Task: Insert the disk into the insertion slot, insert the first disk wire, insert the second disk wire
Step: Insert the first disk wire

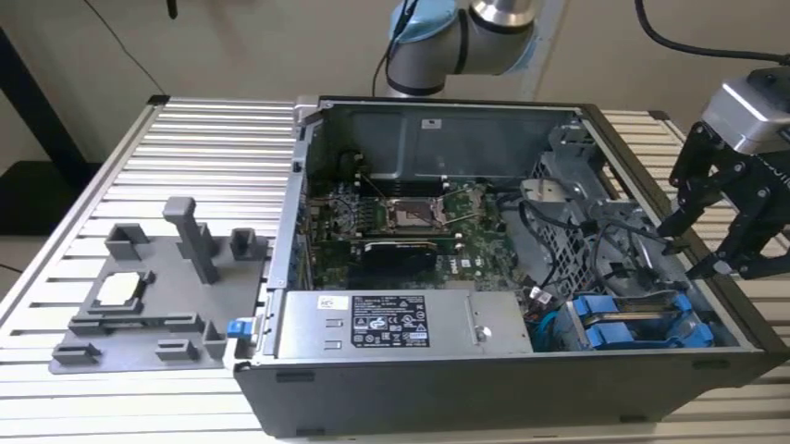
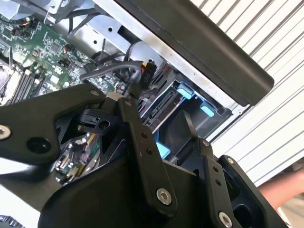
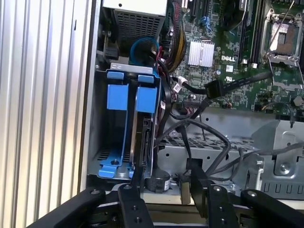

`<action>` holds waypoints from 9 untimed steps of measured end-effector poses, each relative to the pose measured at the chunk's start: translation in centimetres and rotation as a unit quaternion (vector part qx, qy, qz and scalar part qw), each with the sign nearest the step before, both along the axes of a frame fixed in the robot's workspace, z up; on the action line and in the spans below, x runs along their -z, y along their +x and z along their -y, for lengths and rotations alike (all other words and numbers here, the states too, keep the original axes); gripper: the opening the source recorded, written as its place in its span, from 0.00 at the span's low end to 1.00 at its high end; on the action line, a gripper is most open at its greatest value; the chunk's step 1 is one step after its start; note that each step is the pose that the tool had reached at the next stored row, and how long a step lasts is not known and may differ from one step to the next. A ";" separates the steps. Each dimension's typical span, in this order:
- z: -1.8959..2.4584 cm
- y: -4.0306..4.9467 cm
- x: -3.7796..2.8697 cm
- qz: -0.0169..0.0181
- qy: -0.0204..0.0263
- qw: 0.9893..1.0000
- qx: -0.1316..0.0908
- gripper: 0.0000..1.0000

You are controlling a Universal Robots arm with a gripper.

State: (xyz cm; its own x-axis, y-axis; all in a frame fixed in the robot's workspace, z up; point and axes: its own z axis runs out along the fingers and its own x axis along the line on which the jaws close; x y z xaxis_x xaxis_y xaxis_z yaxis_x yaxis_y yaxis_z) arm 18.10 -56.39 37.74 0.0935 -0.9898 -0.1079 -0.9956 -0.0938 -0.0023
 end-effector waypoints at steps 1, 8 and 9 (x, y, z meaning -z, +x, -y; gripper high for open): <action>-0.14 0.10 0.05 -0.001 -0.001 1.000 0.000 0.53; -1.54 1.01 0.46 -0.010 -0.004 1.000 0.000 0.53; -1.56 1.22 0.49 -0.013 -0.005 1.000 0.000 0.53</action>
